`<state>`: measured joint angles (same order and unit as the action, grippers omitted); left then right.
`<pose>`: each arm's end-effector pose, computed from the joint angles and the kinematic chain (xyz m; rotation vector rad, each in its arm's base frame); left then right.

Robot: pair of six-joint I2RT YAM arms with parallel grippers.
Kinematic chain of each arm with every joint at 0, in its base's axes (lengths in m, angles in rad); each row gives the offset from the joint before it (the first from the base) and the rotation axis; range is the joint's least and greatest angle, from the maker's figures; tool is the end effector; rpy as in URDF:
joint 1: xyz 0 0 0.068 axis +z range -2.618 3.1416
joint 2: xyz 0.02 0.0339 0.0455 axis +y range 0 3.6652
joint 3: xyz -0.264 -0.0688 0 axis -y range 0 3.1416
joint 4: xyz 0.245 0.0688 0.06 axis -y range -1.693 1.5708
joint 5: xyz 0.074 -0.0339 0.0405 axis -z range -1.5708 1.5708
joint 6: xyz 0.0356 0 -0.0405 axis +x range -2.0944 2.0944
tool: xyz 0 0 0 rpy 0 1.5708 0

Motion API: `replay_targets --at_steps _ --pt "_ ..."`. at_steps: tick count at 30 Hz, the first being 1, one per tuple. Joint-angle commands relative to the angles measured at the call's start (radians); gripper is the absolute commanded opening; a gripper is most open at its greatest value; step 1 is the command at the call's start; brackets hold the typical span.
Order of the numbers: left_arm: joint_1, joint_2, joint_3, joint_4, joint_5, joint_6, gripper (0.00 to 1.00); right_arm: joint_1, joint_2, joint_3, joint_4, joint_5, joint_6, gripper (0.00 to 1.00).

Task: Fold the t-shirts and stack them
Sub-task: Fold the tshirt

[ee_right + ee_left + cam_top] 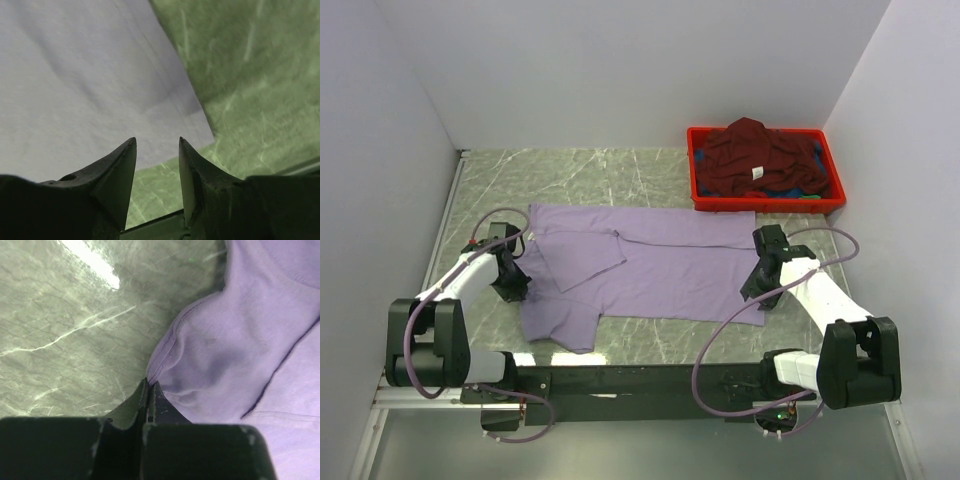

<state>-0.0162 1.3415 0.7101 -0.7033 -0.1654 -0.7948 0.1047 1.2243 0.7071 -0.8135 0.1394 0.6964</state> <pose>0.2188 0.0023 0.1683 -1.1111 2.6343 0.0840 0.1984 0.0159 0.1867 0.8588 2.7347 -0.0494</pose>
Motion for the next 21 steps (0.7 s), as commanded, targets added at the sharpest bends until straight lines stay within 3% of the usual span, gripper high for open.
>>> replay_targets --at_steps 1,10,21 --pt "0.001 -0.054 -0.004 0.024 -0.040 -0.007 0.00 -0.022 -0.032 0.019 -0.075 0.029 0.084 0.45" --pt "0.002 -0.076 -0.008 0.025 -0.042 -0.009 0.01 -0.213 -0.062 -0.141 -0.006 -0.103 0.109 0.43" --pt "0.002 -0.062 -0.001 0.027 -0.028 -0.001 0.00 -0.240 -0.086 -0.193 0.050 -0.104 0.141 0.42"
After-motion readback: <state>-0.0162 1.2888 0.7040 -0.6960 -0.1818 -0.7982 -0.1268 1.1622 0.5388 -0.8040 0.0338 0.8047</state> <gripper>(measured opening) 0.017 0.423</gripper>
